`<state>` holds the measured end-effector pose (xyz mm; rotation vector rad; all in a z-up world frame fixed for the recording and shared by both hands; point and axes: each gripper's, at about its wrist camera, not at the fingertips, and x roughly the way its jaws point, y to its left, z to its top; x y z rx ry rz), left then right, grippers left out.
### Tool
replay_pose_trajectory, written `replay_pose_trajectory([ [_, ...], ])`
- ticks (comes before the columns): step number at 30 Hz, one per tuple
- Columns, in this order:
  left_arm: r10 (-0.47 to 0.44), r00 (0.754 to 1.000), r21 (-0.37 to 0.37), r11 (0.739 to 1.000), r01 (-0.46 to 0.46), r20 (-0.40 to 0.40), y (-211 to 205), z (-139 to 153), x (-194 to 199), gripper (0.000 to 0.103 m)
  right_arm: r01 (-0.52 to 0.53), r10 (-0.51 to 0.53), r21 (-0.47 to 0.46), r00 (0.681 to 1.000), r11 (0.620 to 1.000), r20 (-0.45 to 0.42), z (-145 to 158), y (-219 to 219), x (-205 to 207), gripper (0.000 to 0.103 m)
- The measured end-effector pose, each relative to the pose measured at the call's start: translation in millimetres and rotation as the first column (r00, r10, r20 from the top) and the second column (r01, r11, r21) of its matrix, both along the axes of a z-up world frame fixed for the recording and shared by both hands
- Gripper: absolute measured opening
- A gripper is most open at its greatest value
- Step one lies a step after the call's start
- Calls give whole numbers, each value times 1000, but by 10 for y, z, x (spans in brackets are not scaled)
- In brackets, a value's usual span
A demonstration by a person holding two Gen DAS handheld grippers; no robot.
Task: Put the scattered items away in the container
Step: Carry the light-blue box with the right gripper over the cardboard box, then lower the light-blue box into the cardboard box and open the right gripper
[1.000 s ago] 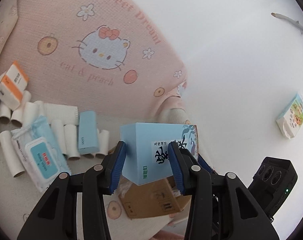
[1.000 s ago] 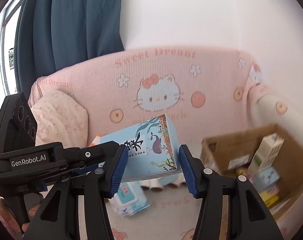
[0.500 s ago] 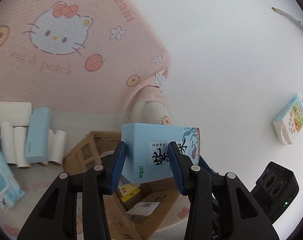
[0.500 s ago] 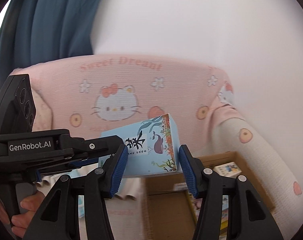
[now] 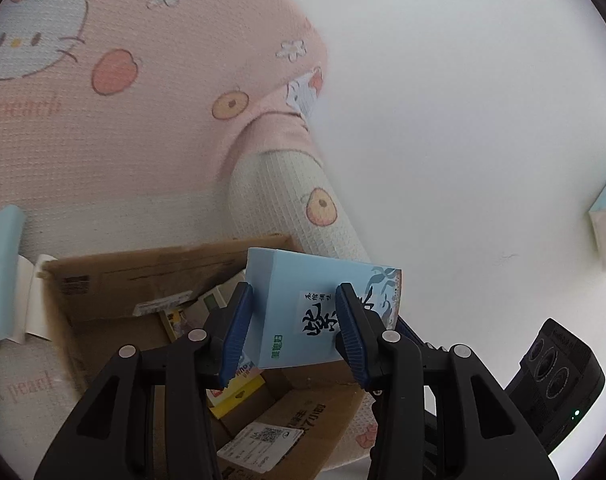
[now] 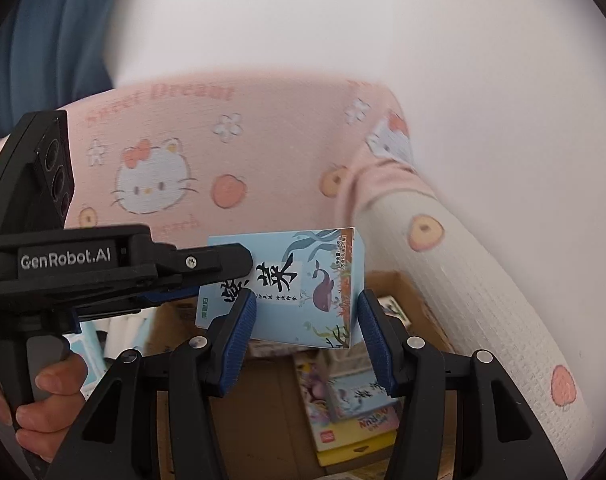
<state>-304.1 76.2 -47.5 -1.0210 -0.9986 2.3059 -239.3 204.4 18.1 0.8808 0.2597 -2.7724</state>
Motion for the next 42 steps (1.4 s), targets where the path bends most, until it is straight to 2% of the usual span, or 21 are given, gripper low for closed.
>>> replay_pose_trajectory([
  [7, -62, 994, -50, 996, 67, 91, 383, -256, -155, 46, 35, -31, -32, 995, 999, 96, -230, 422, -309, 50],
  [17, -99, 965, -24, 994, 108, 245, 584, -697, -357, 45, 32, -28, -10, 959, 999, 281, -568, 703, -694, 50],
  [20, -107, 949, -16, 993, 117, 297, 592, -810, -416, 45, 36, -32, -7, 946, 999, 324, -649, 719, -756, 47],
  [26, -116, 928, 38, 993, 110, 354, 558, -934, -390, 44, 15, -31, 43, 920, 999, 390, -714, 687, -866, 46],
  [31, -140, 924, 51, 990, 130, 357, 569, -933, -326, 44, -12, -29, 106, 926, 994, 378, -672, 599, -784, 45],
  [42, -147, 869, 39, 988, 146, 473, 719, -1215, -440, 44, 4, -60, 112, 865, 994, 498, -959, 735, -941, 45],
])
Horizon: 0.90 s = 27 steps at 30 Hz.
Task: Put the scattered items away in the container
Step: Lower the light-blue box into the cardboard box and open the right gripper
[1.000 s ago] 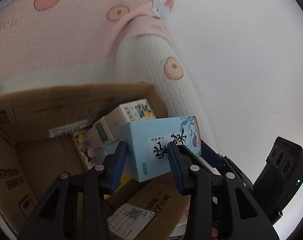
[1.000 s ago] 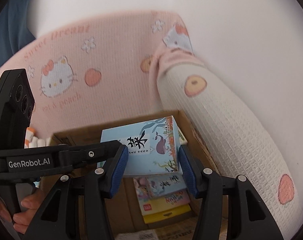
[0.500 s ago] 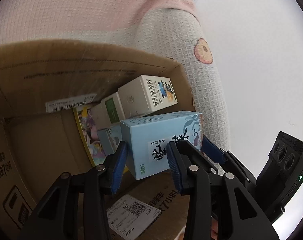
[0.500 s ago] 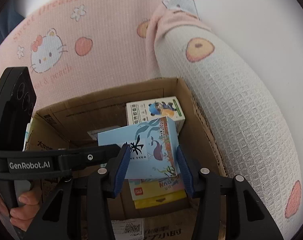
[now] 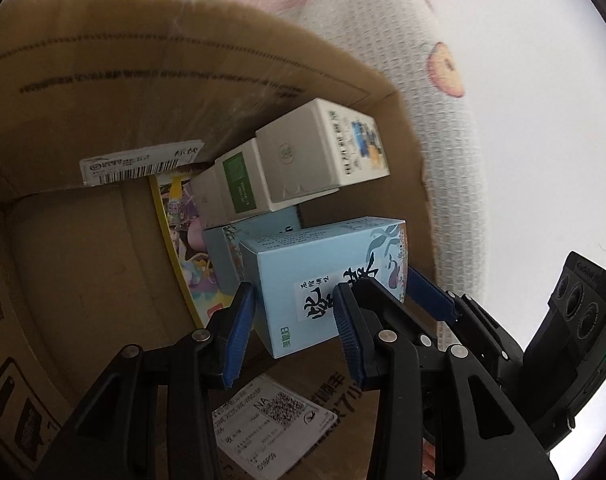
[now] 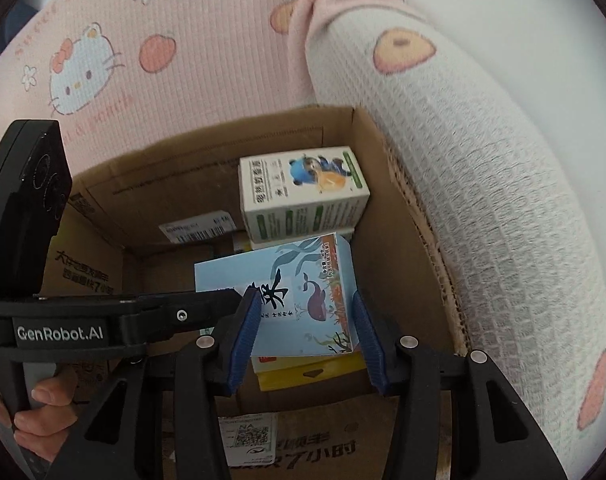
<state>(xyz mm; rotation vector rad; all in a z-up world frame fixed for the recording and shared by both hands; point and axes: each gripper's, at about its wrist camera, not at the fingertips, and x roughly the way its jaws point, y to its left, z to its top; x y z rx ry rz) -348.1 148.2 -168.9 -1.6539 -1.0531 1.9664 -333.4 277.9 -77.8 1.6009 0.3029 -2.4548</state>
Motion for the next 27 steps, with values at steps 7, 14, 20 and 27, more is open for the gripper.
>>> replay_pose_trajectory([
  [7, 22, 994, 46, 999, -27, 102, 36, -226, -84, 43, 6, -8, 21, 996, 1000, 86, -169, 89, -175, 45],
  [14, 61, 992, 54, 996, -67, 106, -11, -288, -45, 42, -36, 22, 116, 992, 993, 124, -207, -62, -221, 45],
  [20, 113, 981, 56, 991, -123, 156, -119, -391, -9, 40, -74, 54, 156, 990, 985, 128, -271, -217, -284, 46],
  [27, 123, 982, 59, 989, -132, 146, -123, -347, 5, 39, -143, 108, 236, 982, 961, 152, -304, -364, -237, 50],
])
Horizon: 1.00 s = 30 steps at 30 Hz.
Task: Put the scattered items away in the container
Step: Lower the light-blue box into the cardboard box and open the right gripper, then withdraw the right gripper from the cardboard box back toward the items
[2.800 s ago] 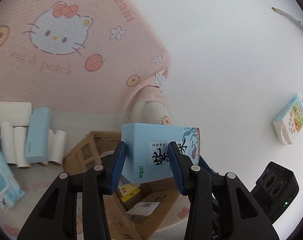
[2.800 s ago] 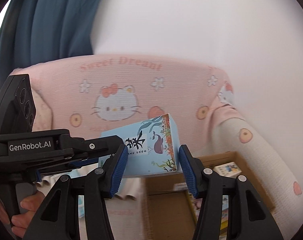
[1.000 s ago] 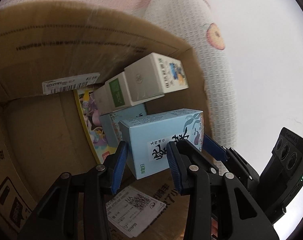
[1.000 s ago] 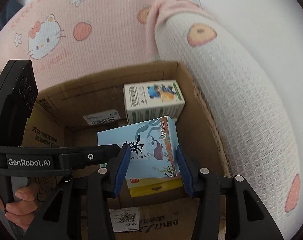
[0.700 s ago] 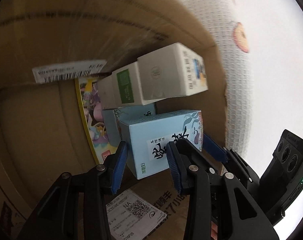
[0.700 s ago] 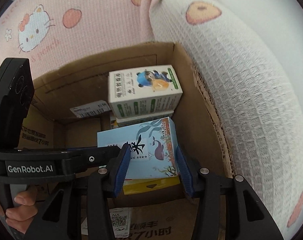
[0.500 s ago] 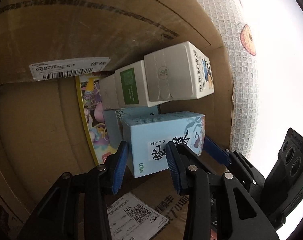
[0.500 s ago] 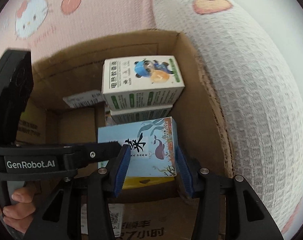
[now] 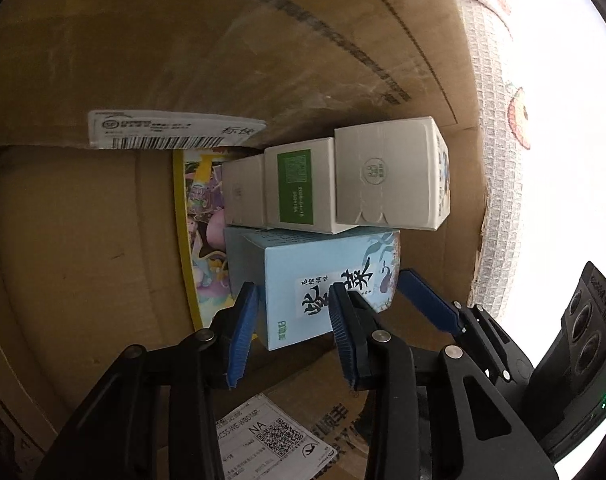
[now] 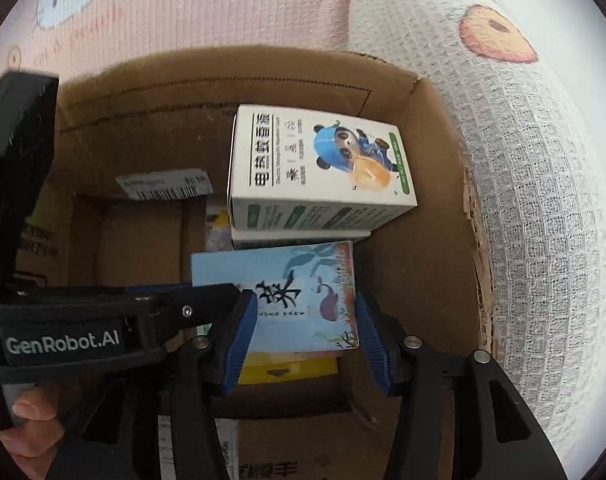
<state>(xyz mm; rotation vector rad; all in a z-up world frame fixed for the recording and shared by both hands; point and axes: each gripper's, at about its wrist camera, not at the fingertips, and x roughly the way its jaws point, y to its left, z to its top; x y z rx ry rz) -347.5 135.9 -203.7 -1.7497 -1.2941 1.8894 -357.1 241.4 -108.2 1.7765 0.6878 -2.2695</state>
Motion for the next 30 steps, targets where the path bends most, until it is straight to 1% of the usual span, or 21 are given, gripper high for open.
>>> replay_pose_trajectory([
  [3, 16, 1000, -8, 1000, -16, -19, -26, 53, 29, 39, -21, 21, -5, 1000, 1000, -6, 76, -13, 65, 51],
  [7, 22, 998, -25, 999, -23, -55, -60, 145, 67, 39, -25, 22, -38, 998, 999, -56, 289, 22, 165, 51],
  [10, 6, 997, -27, 1000, -8, -73, -43, 193, 88, 39, 28, -31, -56, 998, 998, -61, 392, 98, 205, 51],
  [11, 4, 997, -30, 1000, -6, -73, -36, 199, 95, 36, 53, -56, -57, 997, 997, -55, 398, 123, 218, 51],
  [12, -3, 997, -32, 999, 1, -75, -26, 207, 102, 33, 85, -88, -57, 995, 995, -47, 393, 169, 225, 45],
  [13, -10, 997, -29, 1000, 8, -75, -15, 211, 109, 27, 119, -121, -56, 992, 991, -37, 382, 205, 227, 37],
  [14, -17, 997, -18, 1000, 15, -75, -4, 214, 118, 24, 146, -147, -58, 989, 988, -21, 360, 227, 234, 20],
  [15, -21, 997, -12, 1000, 20, -73, 6, 215, 124, 23, 158, -158, -68, 987, 985, -4, 329, 268, 243, 18],
  [18, -38, 997, -26, 999, 36, -72, 38, 232, 136, 23, 159, -158, -66, 987, 985, 22, 264, 243, 274, 18],
  [23, -45, 997, -10, 999, 45, -58, 83, 236, 147, 23, 180, -178, -57, 983, 982, 43, 190, 220, 239, 18],
  [26, -44, 997, -35, 999, 42, -66, 98, 285, 145, 23, 202, -200, -38, 979, 979, 41, 105, 196, 155, 18],
  [30, -53, 996, -51, 997, 50, -68, 130, 317, 173, 23, 225, -222, -63, 974, 972, 48, 108, 208, 106, 18],
])
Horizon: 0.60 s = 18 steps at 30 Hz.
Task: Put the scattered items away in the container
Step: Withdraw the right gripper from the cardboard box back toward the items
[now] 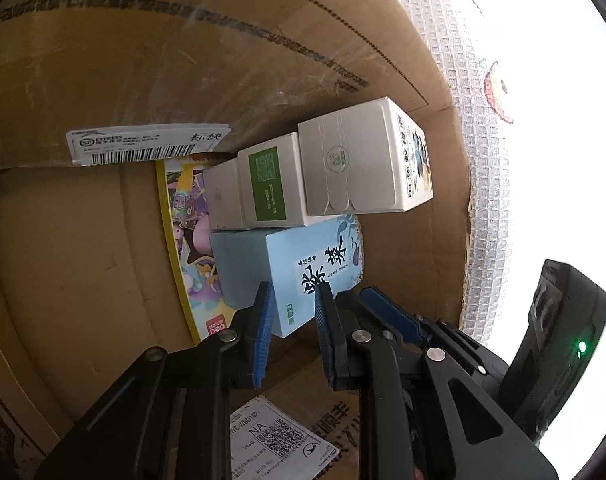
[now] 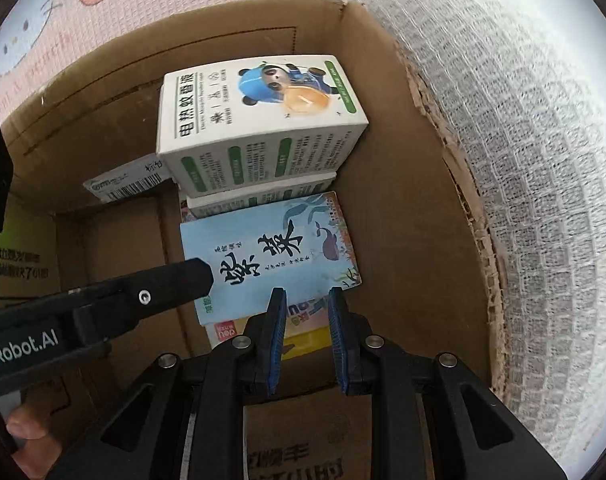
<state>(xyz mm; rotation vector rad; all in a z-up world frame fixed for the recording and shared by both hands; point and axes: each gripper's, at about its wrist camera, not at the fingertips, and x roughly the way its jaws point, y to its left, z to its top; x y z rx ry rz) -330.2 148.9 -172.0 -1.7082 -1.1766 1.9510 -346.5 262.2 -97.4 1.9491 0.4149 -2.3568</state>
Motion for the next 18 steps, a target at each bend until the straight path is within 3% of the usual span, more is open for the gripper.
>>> replay_pose_trajectory([
  [4, 9, 1000, -25, 1000, -9, 4, 7, 46, 46, 25, 19, -19, -6, 1000, 1000, 0, -30, -69, -60, 18],
  [7, 22, 1000, -67, 997, -23, -22, -2, 156, 118, 42, 5, -5, -9, 1000, 1000, -27, 57, -170, 5, 19],
  [14, 23, 991, -97, 995, -36, -134, -67, 641, 381, 51, -45, 44, -4, 994, 999, -103, 516, -438, 234, 19],
  [18, 23, 973, -138, 989, -55, -229, -338, 1050, 772, 53, -48, 48, 4, 988, 999, -147, 836, -437, 488, 19],
])
